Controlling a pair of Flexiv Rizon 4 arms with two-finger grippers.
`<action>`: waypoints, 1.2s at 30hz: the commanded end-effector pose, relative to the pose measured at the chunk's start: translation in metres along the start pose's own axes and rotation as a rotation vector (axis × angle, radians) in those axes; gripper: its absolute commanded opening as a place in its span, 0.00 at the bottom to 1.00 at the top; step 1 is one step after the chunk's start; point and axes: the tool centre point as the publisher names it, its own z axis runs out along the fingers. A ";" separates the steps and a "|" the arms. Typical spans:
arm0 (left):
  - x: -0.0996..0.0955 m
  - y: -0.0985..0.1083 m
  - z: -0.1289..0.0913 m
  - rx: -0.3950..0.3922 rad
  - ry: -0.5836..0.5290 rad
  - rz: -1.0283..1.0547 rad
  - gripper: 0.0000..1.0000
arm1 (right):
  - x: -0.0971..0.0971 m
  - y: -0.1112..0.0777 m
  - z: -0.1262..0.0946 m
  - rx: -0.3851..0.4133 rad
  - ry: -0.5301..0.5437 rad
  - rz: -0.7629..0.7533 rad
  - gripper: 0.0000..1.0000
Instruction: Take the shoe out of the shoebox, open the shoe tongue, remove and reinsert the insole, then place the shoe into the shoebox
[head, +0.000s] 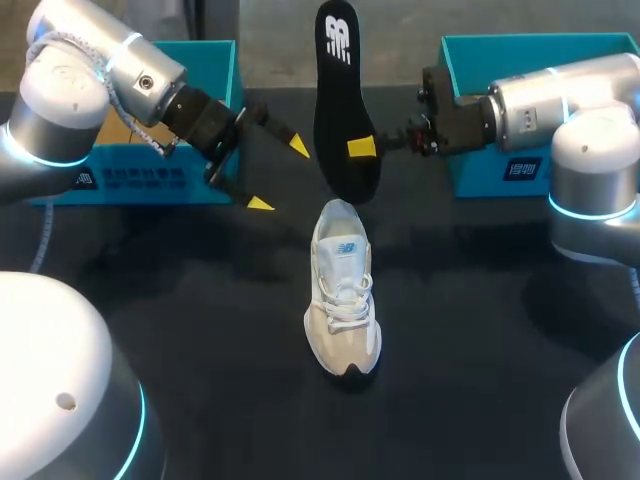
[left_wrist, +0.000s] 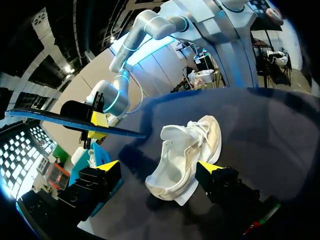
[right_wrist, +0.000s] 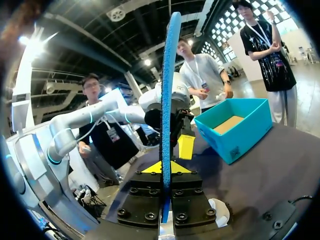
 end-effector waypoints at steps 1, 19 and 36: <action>0.001 -0.001 -0.001 -0.002 0.001 0.000 1.00 | -0.001 0.000 0.002 0.002 -0.001 0.000 0.00; 0.004 -0.001 0.003 0.000 0.016 -0.001 1.00 | -0.003 0.001 0.001 0.007 0.005 -0.017 0.00; 0.026 0.010 0.005 -0.049 0.031 -0.068 1.00 | -0.025 -0.015 0.011 0.022 0.010 -0.047 0.00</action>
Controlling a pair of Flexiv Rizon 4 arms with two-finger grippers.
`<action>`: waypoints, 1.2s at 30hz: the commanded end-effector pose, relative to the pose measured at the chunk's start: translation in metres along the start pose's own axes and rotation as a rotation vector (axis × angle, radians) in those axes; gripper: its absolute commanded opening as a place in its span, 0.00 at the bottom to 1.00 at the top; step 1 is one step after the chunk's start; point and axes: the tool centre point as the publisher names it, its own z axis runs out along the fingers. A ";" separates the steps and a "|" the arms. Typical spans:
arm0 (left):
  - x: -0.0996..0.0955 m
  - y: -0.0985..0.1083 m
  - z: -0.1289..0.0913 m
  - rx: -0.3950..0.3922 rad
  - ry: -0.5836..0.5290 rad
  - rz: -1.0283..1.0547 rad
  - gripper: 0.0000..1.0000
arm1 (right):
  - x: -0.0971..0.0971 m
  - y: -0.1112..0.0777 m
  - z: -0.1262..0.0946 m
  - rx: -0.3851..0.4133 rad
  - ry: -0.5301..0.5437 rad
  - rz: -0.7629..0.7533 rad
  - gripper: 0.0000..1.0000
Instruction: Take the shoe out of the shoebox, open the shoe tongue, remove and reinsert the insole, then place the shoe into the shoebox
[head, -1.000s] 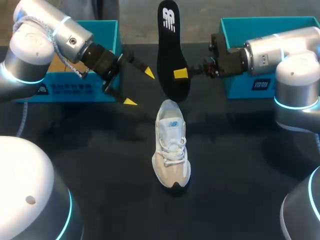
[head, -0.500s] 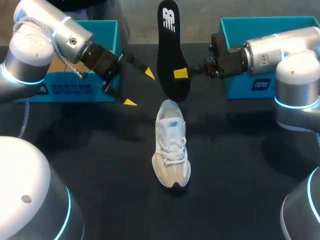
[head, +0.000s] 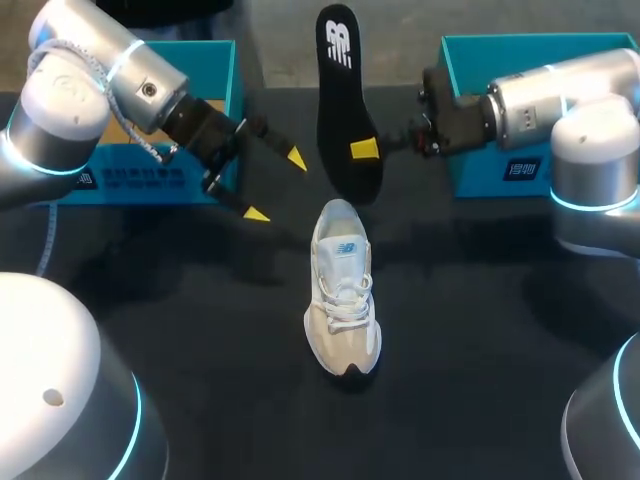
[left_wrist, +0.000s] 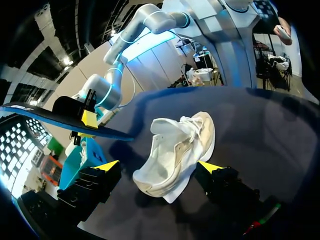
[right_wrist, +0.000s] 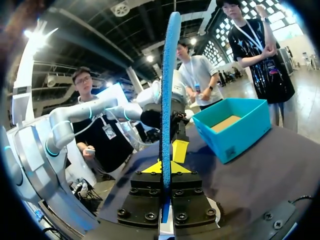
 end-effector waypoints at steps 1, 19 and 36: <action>0.008 0.001 0.000 -0.006 -0.009 -0.014 1.00 | -0.009 -0.006 0.014 -0.007 0.006 -0.001 0.00; 0.025 0.020 -0.007 -0.029 -0.002 -0.062 1.00 | -0.014 -0.027 0.026 -0.032 -0.010 0.006 0.00; 0.032 0.020 -0.011 -0.034 -0.035 -0.085 1.00 | -0.029 -0.054 0.030 -0.053 -0.021 0.060 0.00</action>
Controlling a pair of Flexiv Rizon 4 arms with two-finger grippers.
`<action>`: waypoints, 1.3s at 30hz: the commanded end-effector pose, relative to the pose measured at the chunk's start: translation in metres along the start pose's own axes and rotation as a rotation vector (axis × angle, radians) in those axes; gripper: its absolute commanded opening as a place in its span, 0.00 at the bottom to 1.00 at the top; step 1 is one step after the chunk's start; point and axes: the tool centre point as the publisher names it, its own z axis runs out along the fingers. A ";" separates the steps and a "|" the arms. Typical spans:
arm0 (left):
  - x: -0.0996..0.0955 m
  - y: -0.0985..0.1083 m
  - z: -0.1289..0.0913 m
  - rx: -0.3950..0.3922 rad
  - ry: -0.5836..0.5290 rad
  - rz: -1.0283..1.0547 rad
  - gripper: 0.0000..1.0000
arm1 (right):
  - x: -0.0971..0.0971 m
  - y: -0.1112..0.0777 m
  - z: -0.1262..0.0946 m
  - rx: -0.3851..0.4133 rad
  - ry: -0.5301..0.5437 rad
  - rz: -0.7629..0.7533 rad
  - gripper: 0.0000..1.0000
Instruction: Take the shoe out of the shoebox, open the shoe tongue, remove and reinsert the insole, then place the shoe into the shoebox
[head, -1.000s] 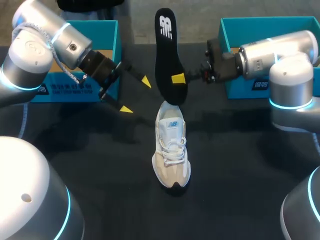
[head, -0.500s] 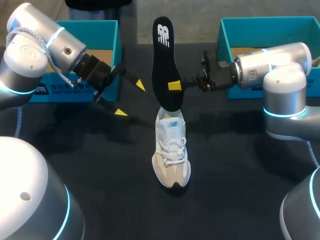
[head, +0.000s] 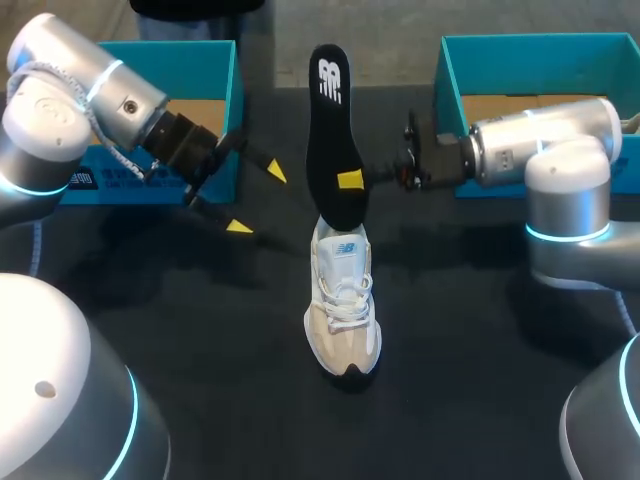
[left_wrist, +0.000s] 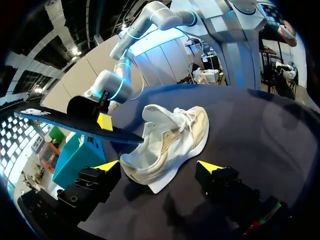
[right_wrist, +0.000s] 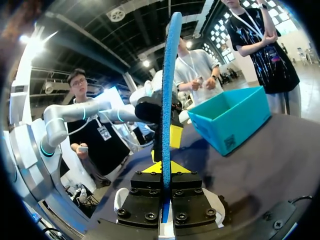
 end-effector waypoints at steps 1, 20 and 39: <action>0.003 -0.002 -0.002 -0.008 -0.006 -0.002 1.00 | -0.007 -0.011 0.004 -0.007 -0.001 0.009 0.00; 0.009 0.000 -0.010 -0.022 -0.029 -0.012 1.00 | -0.014 -0.035 0.009 -0.016 -0.009 0.046 0.00; 0.010 -0.001 -0.012 -0.028 -0.020 -0.016 1.00 | -0.018 -0.066 0.016 -0.001 -0.021 0.067 0.00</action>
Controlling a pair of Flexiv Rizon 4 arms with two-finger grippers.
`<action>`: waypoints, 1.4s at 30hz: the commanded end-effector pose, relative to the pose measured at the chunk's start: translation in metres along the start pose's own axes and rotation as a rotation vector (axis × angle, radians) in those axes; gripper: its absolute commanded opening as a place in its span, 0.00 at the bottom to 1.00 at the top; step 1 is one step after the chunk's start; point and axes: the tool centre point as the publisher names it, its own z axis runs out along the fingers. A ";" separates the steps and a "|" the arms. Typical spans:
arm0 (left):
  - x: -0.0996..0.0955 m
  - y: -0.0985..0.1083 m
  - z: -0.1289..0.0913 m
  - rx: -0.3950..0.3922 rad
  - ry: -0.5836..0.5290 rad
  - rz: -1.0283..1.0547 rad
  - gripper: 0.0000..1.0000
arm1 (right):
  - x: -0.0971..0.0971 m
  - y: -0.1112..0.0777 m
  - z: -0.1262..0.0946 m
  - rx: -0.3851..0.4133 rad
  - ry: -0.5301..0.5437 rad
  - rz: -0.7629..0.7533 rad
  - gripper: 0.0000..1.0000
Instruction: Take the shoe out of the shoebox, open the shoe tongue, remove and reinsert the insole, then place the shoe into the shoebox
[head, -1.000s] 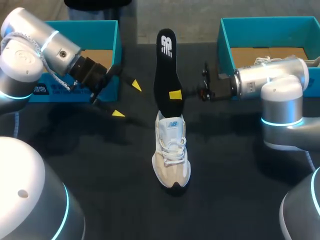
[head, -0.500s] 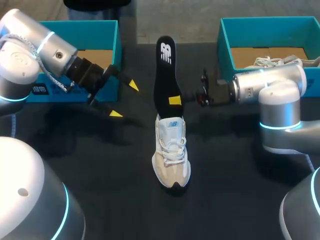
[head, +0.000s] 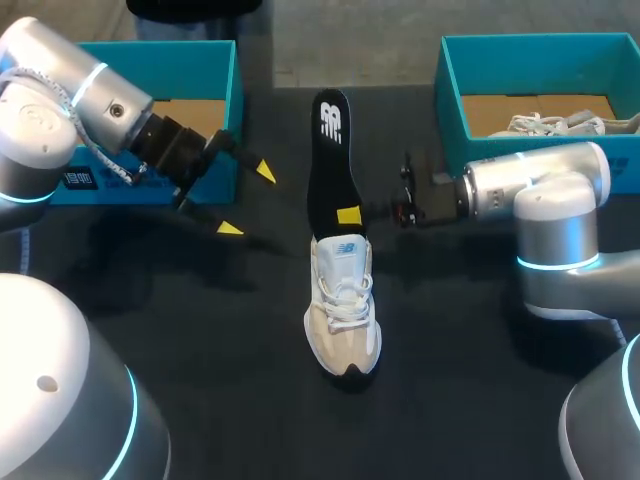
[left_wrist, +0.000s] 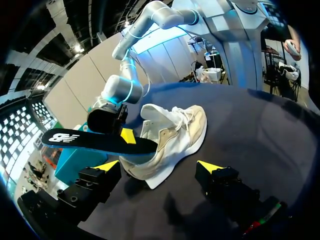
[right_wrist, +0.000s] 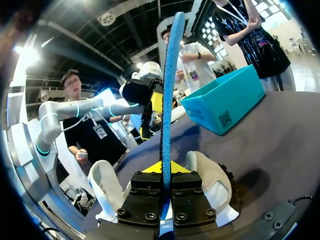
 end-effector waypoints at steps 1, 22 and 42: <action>0.000 -0.002 -0.001 -0.004 0.004 0.001 1.00 | -0.003 -0.009 0.005 -0.007 0.003 0.009 0.00; -0.005 0.000 0.004 0.009 0.014 0.005 1.00 | 0.008 -0.036 0.011 -0.018 -0.019 0.067 0.00; -0.005 0.000 0.005 0.009 0.020 0.012 1.00 | 0.010 -0.049 0.012 0.013 -0.005 0.103 0.00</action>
